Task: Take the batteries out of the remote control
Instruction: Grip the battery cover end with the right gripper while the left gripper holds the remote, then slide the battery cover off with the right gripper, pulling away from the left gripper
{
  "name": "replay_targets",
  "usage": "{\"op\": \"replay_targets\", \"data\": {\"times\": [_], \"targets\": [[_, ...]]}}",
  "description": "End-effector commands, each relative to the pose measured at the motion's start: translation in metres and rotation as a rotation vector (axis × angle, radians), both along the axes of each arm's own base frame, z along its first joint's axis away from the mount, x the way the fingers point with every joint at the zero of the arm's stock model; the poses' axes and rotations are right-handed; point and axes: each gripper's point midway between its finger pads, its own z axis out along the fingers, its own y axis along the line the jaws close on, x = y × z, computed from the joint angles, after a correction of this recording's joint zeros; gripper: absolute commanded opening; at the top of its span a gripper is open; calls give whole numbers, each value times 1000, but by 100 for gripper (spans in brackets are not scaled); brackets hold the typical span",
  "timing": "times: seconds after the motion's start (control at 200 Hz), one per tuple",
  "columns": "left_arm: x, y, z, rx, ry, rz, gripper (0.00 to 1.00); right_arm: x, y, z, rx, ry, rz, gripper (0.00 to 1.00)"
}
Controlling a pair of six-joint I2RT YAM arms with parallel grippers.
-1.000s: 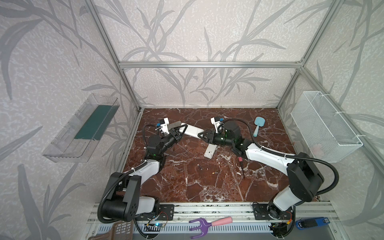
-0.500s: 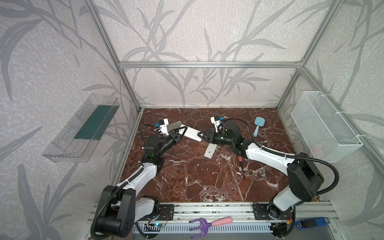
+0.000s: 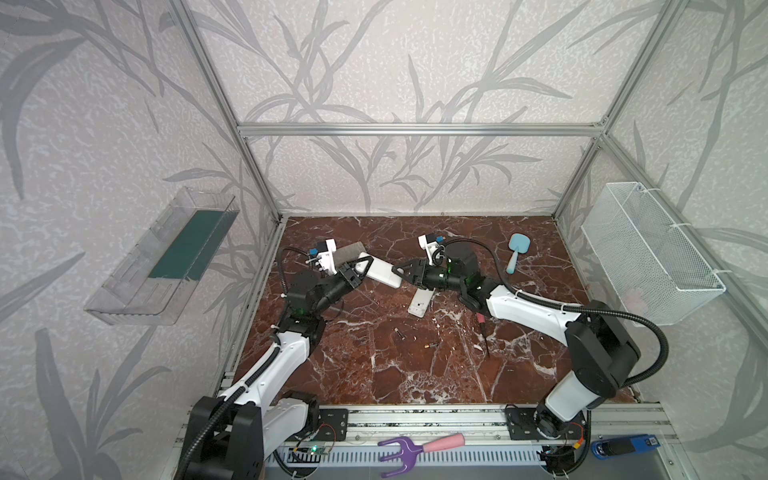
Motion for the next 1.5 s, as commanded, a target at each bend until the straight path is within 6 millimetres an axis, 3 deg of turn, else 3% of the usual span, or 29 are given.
{"op": "replay_targets", "data": {"times": [0.0, 0.23, 0.575, 0.695, 0.85, 0.965, 1.095, 1.33, 1.495], "targets": [[1, 3, 19, -90, -60, 21, 0, -4, 3, 8, 36, -14, 17, 46], [5, 7, 17, -132, -48, 42, 0, -5, 4, 7, 41, -8, 24, 45], [12, 7, 17, -143, -52, 53, 0, -3, 9, 6, 50, 8, 41, 22], [13, 6, 15, -148, -48, 48, 0, -2, 9, 7, 51, 8, 42, 19], [15, 6, 12, -146, -42, 48, 0, -1, 8, 7, 51, 8, 37, 19], [15, 7, 9, -147, -37, 55, 0, -1, 5, 6, 38, 7, 32, 39], [15, 7, 13, -154, -46, 47, 0, -4, 6, 1, 23, 22, 44, 41], [16, 7, 9, -147, -42, 53, 0, -10, 7, -4, -41, 14, 52, 22], [17, 6, 8, -147, -39, 46, 0, -11, 3, 0, -84, -17, 50, 18]]}}
